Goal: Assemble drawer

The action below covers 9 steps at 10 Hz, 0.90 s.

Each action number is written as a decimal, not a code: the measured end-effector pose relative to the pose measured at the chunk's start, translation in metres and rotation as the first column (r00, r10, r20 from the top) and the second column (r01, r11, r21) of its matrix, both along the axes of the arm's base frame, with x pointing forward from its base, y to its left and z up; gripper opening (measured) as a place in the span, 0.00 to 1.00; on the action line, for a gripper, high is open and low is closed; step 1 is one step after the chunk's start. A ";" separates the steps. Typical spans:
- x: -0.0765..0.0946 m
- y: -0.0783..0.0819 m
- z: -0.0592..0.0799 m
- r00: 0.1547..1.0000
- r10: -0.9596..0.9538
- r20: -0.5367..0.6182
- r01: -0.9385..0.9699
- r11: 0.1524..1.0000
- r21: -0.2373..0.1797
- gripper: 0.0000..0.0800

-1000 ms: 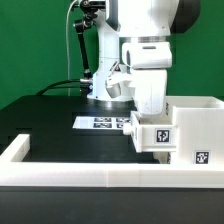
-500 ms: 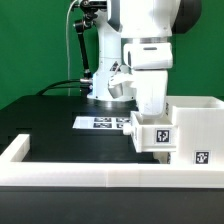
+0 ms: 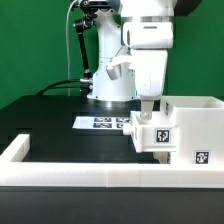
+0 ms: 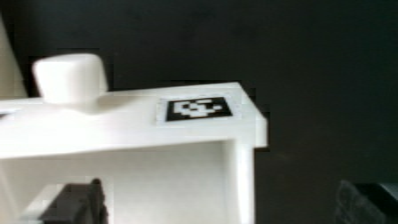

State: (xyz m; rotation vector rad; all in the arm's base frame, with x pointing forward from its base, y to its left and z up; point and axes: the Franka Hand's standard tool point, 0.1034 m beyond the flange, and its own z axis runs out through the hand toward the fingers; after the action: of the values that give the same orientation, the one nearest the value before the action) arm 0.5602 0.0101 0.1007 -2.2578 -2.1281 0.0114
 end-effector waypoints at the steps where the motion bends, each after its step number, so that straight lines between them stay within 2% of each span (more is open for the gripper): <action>1: 0.004 -0.009 0.005 1.000 0.014 0.002 -0.014 1.000 -0.003 0.81; 4: 0.008 -0.042 0.005 1.000 0.016 0.000 -0.016 1.000 -0.003 0.81; 6: 0.007 -0.038 0.003 1.000 0.015 -0.004 -0.015 1.000 -0.005 0.81; 7: 0.007 -0.043 -0.001 0.999 0.040 -0.004 -0.040 0.998 0.044 0.81; 9: 0.023 -0.052 -0.023 0.999 0.036 0.001 -0.036 0.987 0.157 0.81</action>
Offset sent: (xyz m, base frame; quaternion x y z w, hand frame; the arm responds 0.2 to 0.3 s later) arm 0.0223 -0.0301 0.0091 -0.0274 0.0744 -0.0045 0.9968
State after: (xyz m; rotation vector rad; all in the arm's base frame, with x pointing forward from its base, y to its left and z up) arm 0.5828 -0.0423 0.0777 -2.1312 -2.0877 -0.1480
